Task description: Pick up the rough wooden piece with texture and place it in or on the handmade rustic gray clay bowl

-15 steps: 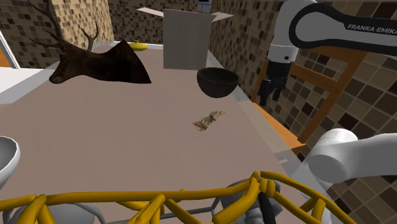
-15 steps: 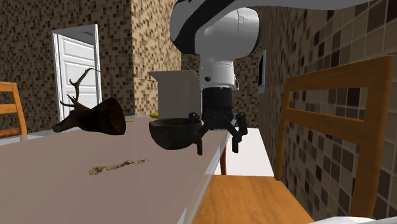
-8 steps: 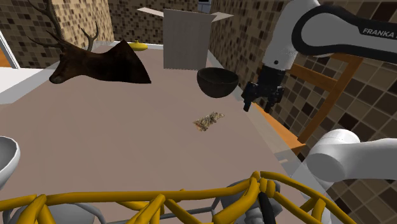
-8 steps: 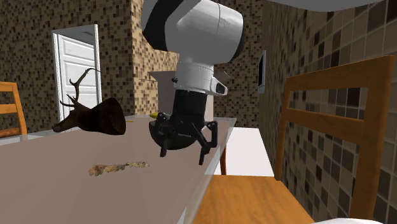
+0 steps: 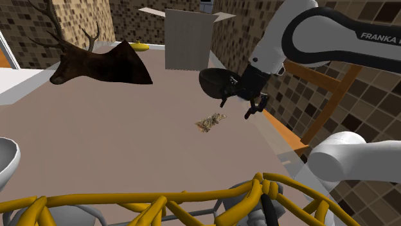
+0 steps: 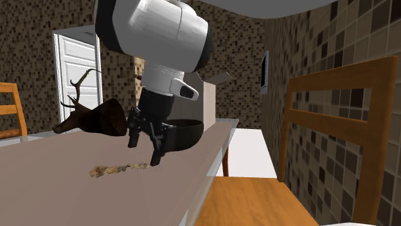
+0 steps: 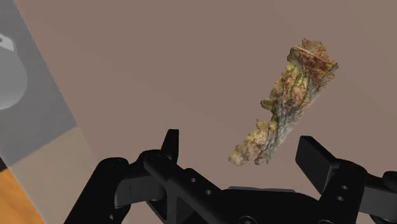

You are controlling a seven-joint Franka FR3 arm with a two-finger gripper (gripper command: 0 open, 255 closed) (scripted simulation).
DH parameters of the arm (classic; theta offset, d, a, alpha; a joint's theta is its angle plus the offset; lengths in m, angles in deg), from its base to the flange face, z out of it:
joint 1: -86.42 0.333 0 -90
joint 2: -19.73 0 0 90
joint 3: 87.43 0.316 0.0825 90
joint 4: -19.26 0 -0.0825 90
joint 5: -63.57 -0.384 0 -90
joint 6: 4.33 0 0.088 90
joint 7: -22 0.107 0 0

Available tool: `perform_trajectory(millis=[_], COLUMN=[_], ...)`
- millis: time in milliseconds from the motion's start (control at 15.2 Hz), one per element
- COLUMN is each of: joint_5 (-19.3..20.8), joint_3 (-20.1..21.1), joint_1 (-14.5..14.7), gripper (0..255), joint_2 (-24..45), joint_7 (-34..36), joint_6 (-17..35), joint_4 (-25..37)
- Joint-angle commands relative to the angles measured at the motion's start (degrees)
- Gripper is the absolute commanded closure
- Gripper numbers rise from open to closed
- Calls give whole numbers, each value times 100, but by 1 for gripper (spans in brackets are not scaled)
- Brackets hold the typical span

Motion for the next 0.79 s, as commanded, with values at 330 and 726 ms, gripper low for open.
perform_trajectory(millis=[330,726], joint_5=[-689,-878], joint_3=[988,1291], joint_1=[-600,-618], gripper=[0,0], joint_2=[385,573], joint_7=[1616,1558], joint_6=[1055,1502], joint_4=[328,120])
